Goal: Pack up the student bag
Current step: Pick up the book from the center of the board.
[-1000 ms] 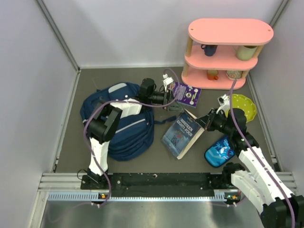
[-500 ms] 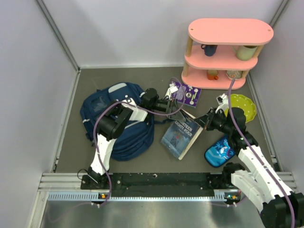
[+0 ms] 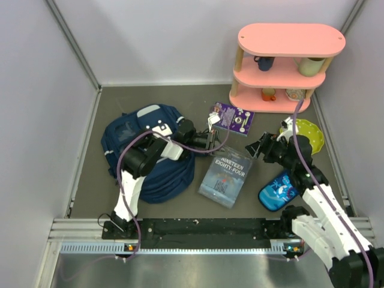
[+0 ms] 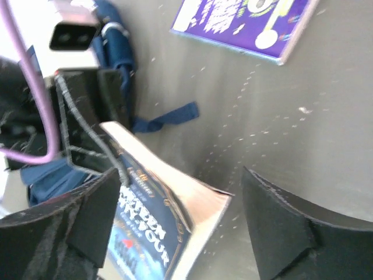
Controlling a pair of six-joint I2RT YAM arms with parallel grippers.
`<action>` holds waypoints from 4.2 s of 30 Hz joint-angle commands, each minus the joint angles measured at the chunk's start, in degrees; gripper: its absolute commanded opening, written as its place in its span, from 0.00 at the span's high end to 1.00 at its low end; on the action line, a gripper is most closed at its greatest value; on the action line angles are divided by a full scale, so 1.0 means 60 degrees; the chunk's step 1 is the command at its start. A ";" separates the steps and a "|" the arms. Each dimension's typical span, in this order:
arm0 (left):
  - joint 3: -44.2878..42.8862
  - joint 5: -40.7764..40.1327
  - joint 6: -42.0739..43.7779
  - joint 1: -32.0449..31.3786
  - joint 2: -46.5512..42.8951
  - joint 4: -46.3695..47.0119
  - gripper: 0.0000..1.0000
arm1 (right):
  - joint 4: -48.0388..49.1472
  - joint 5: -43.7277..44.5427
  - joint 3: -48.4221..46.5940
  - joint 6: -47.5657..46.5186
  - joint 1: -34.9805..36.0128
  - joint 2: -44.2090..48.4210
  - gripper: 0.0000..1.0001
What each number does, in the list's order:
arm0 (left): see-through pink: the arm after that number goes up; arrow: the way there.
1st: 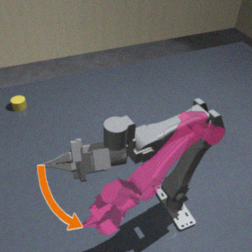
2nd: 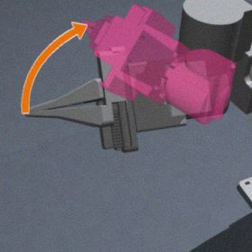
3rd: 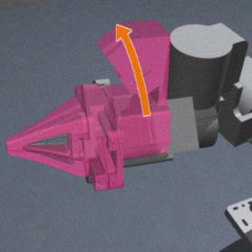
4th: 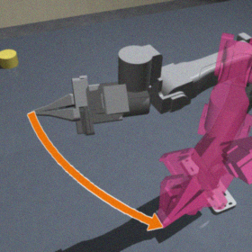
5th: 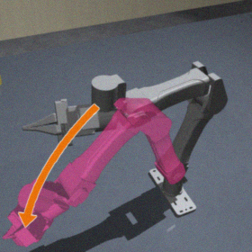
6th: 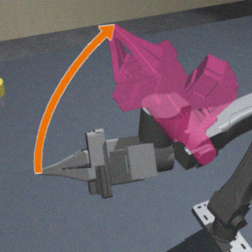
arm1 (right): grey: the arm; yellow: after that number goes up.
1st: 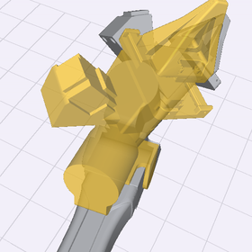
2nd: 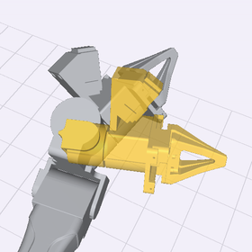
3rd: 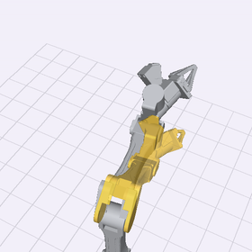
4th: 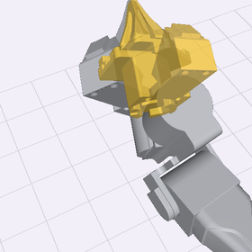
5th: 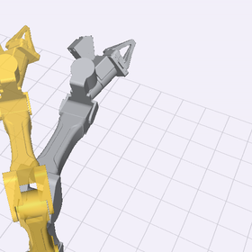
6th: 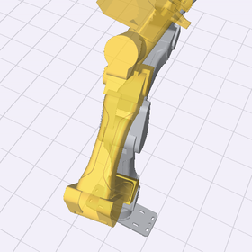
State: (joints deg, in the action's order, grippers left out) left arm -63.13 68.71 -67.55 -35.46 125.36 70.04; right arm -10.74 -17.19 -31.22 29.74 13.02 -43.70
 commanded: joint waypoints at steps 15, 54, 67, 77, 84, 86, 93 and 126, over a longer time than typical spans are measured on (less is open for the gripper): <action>0.0865 -0.9472 0.5020 0.0666 -0.8584 -0.9758 1.00 | 0.1537 -0.2010 0.0820 0.3171 0.0087 0.1804 0.08; 0.4574 -1.0924 0.0347 0.0666 -1.0786 -0.3267 1.00 | 1.3015 0.0858 0.2712 0.8783 0.3895 -0.4401 0.01; 0.4999 -1.0880 -0.0358 0.0666 -1.0391 -0.2123 1.00 | 1.6322 0.1327 0.2728 0.9605 0.4130 -0.6632 0.02; 0.5395 -1.0909 -0.0738 0.0666 -1.0361 -0.1757 1.00 | 1.6424 0.1210 0.2099 0.9561 0.4115 -0.6823 0.11; 0.5659 -1.1011 -0.0885 0.0666 -1.0361 -0.1625 1.00 | 1.6527 0.1239 0.2098 0.9604 0.4115 -0.6706 0.33; 0.5717 -1.1041 -0.0856 0.0681 -1.0434 -0.1726 1.00 | 1.6527 0.1254 0.2171 0.9561 0.4100 -0.6632 0.41; 0.5893 -1.1027 -0.0651 0.0681 -1.0800 -0.2516 1.00 | 1.6512 0.1181 0.2303 0.9517 0.3925 -0.6457 0.80; 0.3696 -0.9768 0.9471 -0.0124 -1.1783 -1.6082 0.09 | 0.0912 0.5414 -0.0172 0.4228 0.3675 0.1791 1.00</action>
State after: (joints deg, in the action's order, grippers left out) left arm -40.25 6.26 -15.79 -34.44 54.37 -23.22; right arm -6.61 12.71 -26.09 56.47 35.35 -34.39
